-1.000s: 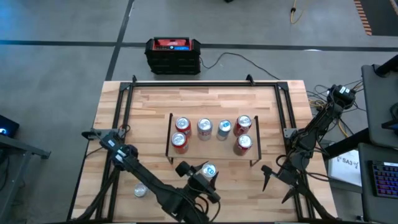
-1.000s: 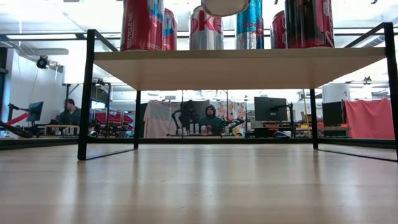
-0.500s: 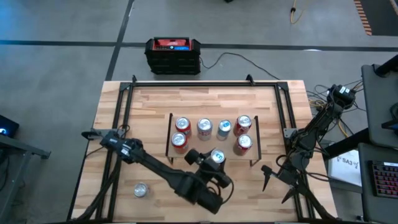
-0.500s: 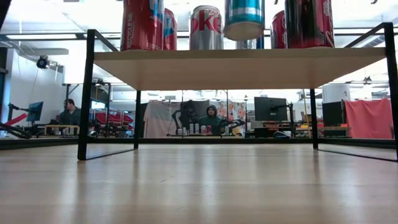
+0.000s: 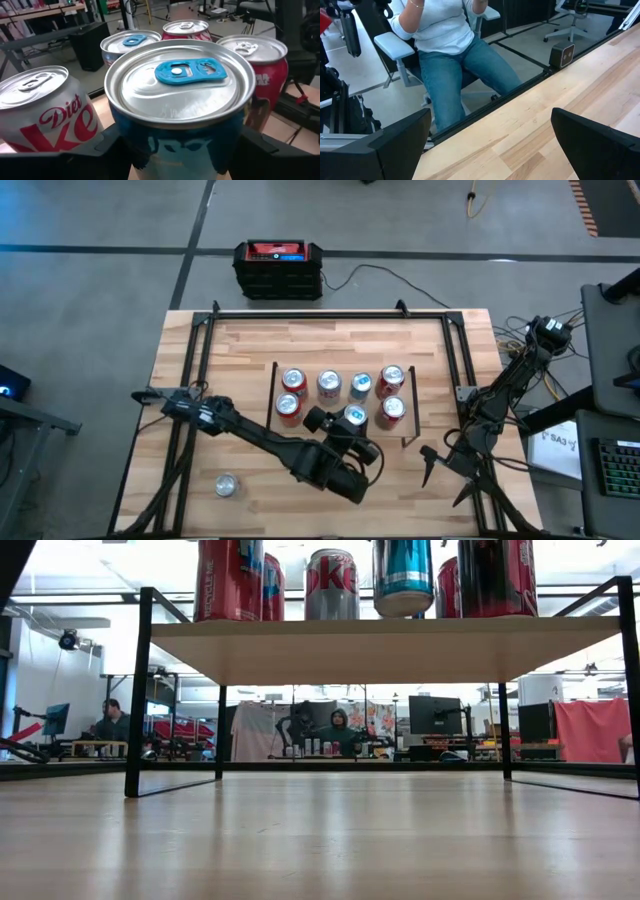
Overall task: Place canned beverage on shelf
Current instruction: Put the blue soda can on the shelf
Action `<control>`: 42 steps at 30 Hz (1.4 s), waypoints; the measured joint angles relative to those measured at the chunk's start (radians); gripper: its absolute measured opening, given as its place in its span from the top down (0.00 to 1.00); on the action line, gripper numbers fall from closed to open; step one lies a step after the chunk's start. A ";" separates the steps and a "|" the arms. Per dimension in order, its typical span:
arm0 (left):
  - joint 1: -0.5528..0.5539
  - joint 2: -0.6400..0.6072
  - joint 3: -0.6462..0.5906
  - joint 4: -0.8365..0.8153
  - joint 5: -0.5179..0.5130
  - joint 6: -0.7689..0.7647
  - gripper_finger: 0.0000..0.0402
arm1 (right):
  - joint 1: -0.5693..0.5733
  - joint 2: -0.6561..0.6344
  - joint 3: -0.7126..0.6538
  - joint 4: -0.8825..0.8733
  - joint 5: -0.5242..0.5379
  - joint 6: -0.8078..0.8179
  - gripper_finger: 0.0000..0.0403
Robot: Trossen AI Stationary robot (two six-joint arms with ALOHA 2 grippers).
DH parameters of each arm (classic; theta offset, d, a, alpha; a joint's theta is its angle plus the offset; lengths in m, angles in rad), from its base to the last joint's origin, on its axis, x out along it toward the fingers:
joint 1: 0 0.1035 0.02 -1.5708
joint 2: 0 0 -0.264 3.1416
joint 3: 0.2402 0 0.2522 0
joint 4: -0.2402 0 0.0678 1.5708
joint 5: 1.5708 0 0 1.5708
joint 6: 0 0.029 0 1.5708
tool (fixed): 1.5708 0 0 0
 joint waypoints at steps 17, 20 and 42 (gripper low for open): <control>0.039 0.000 -0.002 0.029 0.096 -0.004 0.42 | 0.000 0.000 0.000 0.000 0.000 0.001 0.01; 0.045 0.000 -0.002 0.035 0.097 -0.004 0.42 | 0.000 0.000 0.000 0.000 0.000 0.000 0.01; 0.063 0.000 -0.013 0.067 0.113 0.005 0.42 | 0.000 0.000 0.000 0.000 0.000 0.001 0.01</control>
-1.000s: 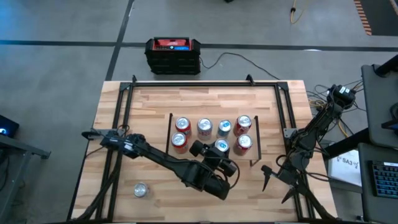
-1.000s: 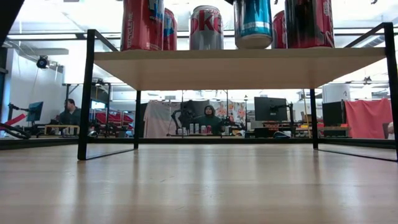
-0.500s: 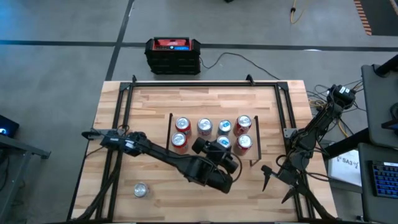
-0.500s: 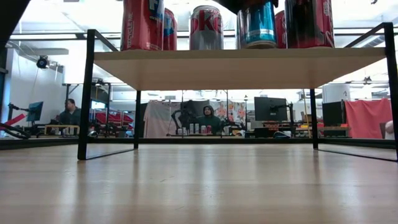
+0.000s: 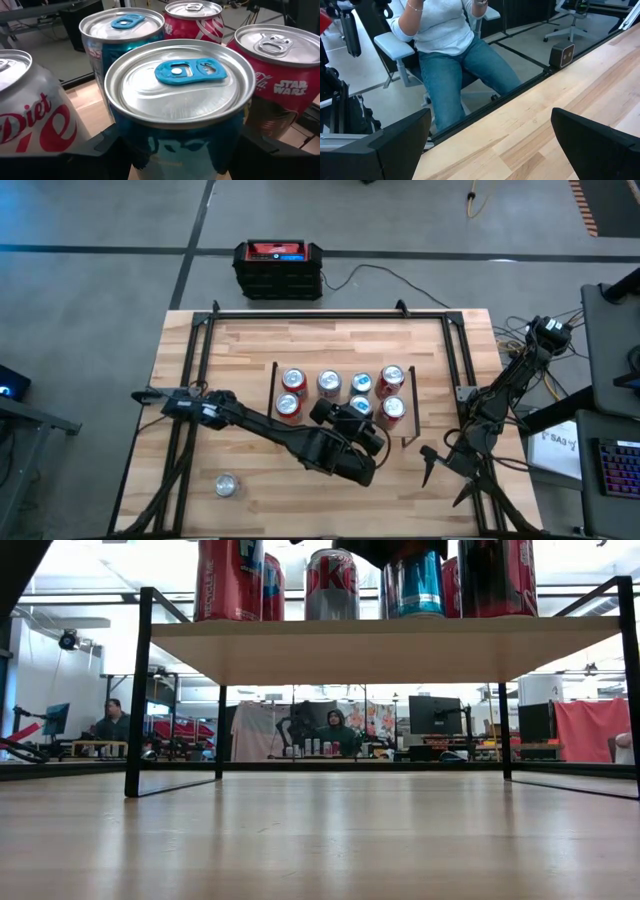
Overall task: Place canned beverage on shelf
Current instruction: Put the blue soda can on the shelf
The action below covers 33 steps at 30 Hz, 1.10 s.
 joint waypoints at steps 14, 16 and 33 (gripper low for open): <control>0.000 0.000 0.000 0.003 -0.011 -0.012 0.25 | 0.000 0.000 0.000 0.000 0.000 0.000 0.01; 0.000 0.000 0.000 0.003 -0.012 -0.019 0.22 | 0.000 0.000 0.000 0.000 0.000 -0.001 0.01; -0.008 0.000 0.000 -0.012 -0.011 -0.031 0.02 | 0.000 0.000 0.000 0.000 0.000 0.000 0.01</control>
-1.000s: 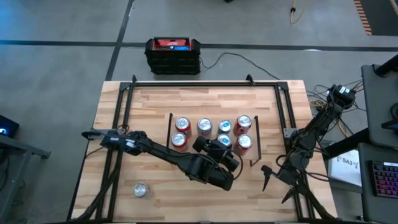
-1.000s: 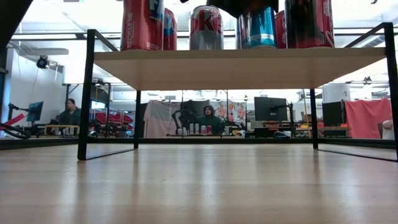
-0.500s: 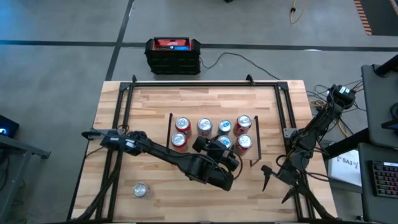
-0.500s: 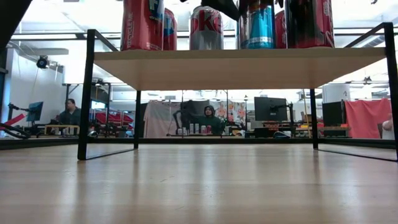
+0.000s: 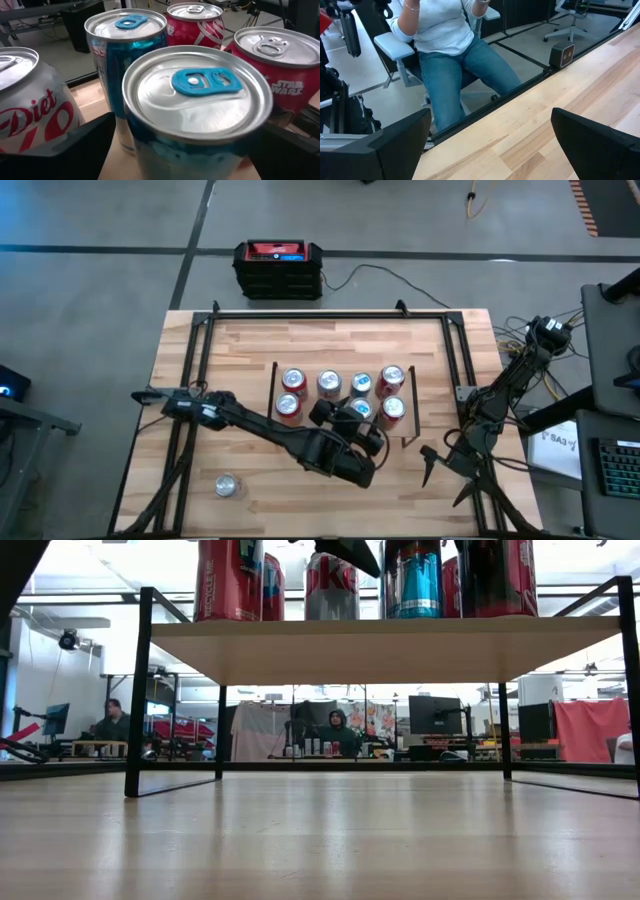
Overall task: Place canned beverage on shelf
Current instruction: Put the blue soda can on the shelf, then put the silver soda can on the shelf
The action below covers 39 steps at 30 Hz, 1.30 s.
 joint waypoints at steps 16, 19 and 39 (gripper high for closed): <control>-0.088 0.000 0.000 -0.029 -0.010 -0.042 0.01 | 0.000 0.000 0.000 0.000 0.000 0.000 0.01; -0.107 0.000 0.000 -0.047 0.026 -0.067 0.01 | 0.000 0.000 0.000 0.000 0.000 -0.001 0.01; -0.231 0.000 0.000 -0.497 0.939 -0.883 0.01 | 0.000 0.000 0.000 0.000 0.000 0.000 0.01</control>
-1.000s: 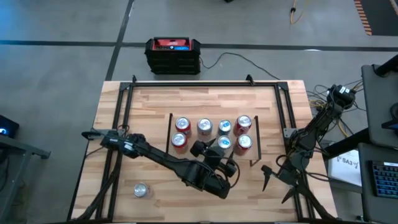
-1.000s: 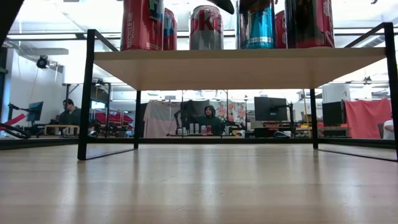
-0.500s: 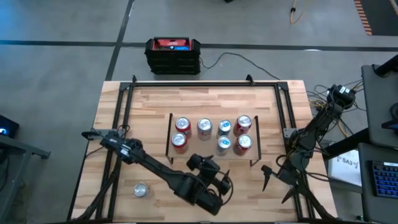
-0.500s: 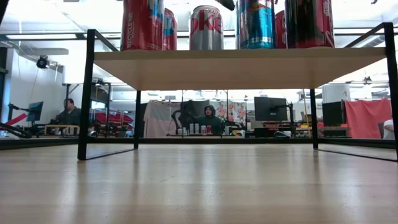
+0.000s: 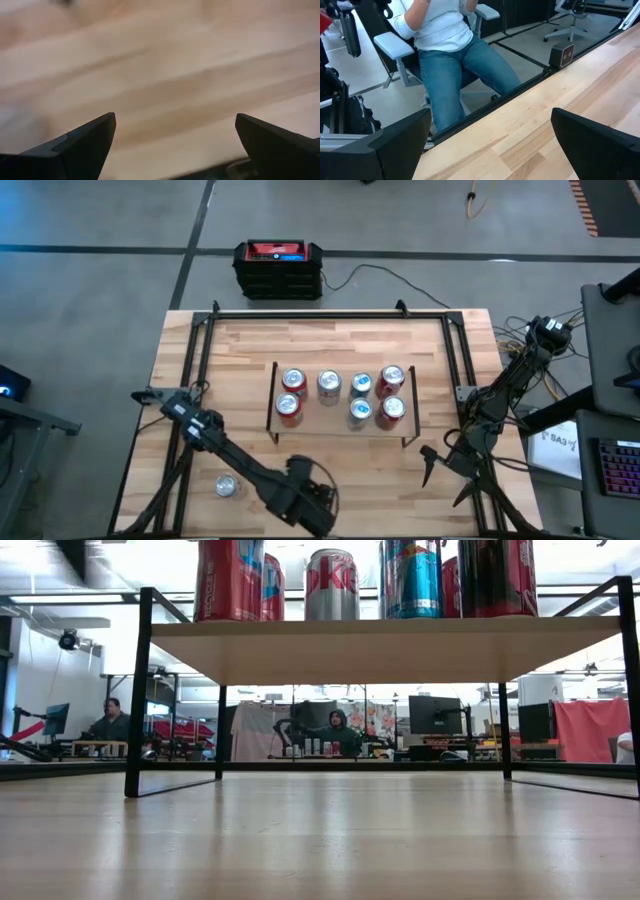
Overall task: Place canned beverage on shelf
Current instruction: Put the silver soda can on the shelf
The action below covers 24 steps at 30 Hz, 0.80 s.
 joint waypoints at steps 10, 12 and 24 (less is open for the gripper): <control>-0.122 -0.071 -0.009 -0.026 -0.079 -0.126 0.05 | 0.000 0.000 0.000 0.000 0.000 0.000 0.01; -0.141 -0.098 -0.041 -0.027 -0.101 -0.163 0.06 | 0.000 0.000 0.000 0.000 0.000 -0.001 0.01; -0.159 -0.397 -0.486 -0.026 0.113 -0.381 0.09 | 0.000 0.000 0.000 0.000 0.000 0.000 0.01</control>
